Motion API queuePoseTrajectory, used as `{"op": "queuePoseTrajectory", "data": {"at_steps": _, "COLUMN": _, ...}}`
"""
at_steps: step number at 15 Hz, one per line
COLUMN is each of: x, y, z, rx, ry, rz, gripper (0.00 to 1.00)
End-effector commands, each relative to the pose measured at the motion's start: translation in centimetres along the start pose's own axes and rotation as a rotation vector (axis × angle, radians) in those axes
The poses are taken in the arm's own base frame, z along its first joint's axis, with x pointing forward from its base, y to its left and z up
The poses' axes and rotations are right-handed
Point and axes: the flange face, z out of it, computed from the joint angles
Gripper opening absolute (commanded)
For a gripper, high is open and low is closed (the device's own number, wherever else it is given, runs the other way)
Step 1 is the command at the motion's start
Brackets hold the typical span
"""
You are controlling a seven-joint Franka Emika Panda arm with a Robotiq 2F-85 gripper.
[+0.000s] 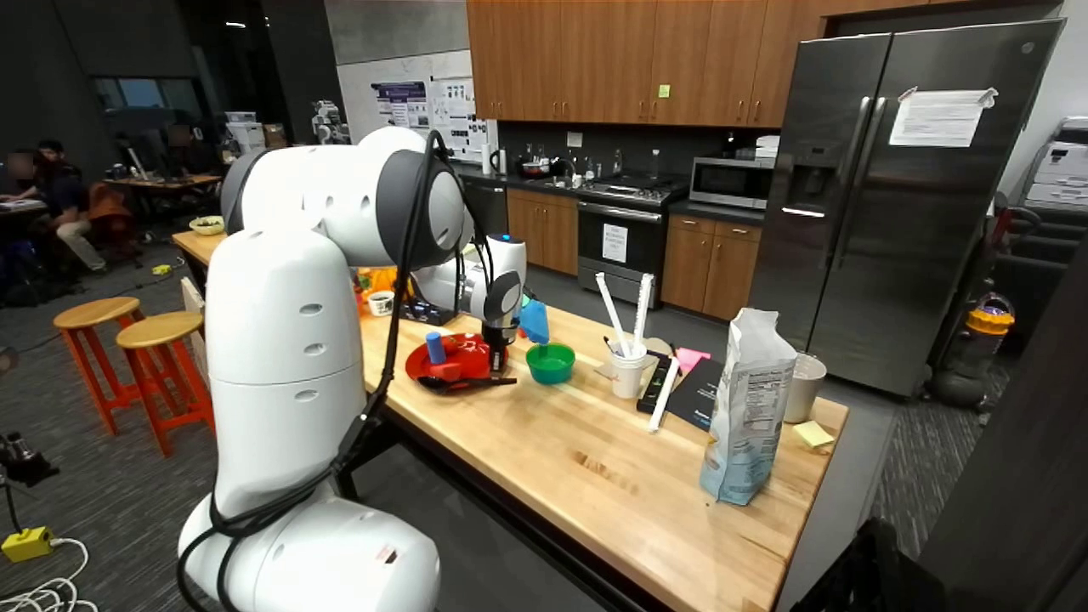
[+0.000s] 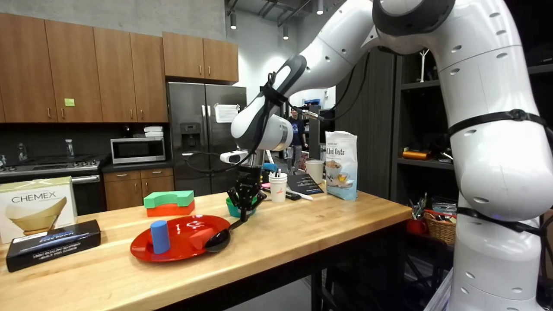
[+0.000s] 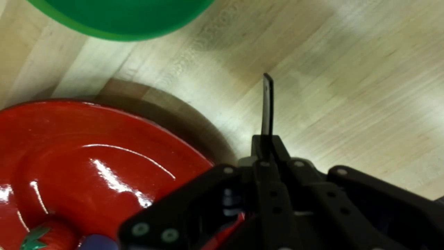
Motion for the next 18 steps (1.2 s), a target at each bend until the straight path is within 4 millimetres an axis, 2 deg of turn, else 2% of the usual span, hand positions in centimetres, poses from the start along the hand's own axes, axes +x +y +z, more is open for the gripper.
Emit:
{"op": "queuePoseTrajectory", "data": {"at_steps": 1, "x": 0.0, "y": 1.0, "z": -1.0, "rx": -0.042, "ry": -0.025, "rz": -0.001, "gripper": 0.01}}
{"op": "queuePoseTrajectory", "data": {"at_steps": 6, "x": 0.0, "y": 2.0, "z": -2.5, "rx": -0.088, "ry": -0.077, "rz": -0.023, "gripper": 0.01}}
{"op": "queuePoseTrajectory", "data": {"at_steps": 12, "x": 0.0, "y": 2.5, "z": -2.7, "rx": -0.101, "ry": -0.115, "rz": -0.045, "gripper": 0.01}}
{"op": "queuePoseTrajectory", "data": {"at_steps": 18, "x": 2.4, "y": 3.5, "z": -2.9, "rx": -0.126, "ry": -0.252, "rz": -0.217, "gripper": 0.01}}
